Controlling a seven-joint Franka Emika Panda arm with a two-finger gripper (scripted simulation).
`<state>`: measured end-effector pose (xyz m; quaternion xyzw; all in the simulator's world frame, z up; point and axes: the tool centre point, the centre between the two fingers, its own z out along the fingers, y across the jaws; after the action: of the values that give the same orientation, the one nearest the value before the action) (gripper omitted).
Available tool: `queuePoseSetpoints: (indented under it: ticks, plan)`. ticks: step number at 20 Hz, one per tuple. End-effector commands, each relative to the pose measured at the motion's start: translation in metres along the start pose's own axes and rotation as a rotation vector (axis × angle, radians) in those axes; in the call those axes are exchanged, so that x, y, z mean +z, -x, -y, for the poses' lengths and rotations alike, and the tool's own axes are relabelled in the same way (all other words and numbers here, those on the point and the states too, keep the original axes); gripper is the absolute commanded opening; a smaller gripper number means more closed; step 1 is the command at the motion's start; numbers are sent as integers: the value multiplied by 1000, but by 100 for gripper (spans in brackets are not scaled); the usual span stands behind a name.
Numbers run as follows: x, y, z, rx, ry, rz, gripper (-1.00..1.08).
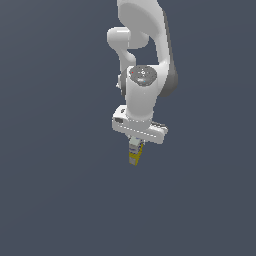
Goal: Pick up the object and move it to a goal position.
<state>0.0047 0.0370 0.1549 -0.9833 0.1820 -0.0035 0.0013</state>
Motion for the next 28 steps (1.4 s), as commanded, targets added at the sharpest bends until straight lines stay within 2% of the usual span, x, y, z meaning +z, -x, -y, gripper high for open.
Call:
queuePoseSetpoints:
  ticks: [1, 8, 18, 23, 28]
  plan:
    - [-6, -4, 2, -9, -8, -14, -100]
    - [-49, -31, 16, -76, -65, -106, -100]
    - [-163, -73, 46, -237, -203, -326, -100]
    - [-219, -81, 56, -310, -269, -426, -100]
    - [-256, -83, 61, -359, -314, -491, -100]
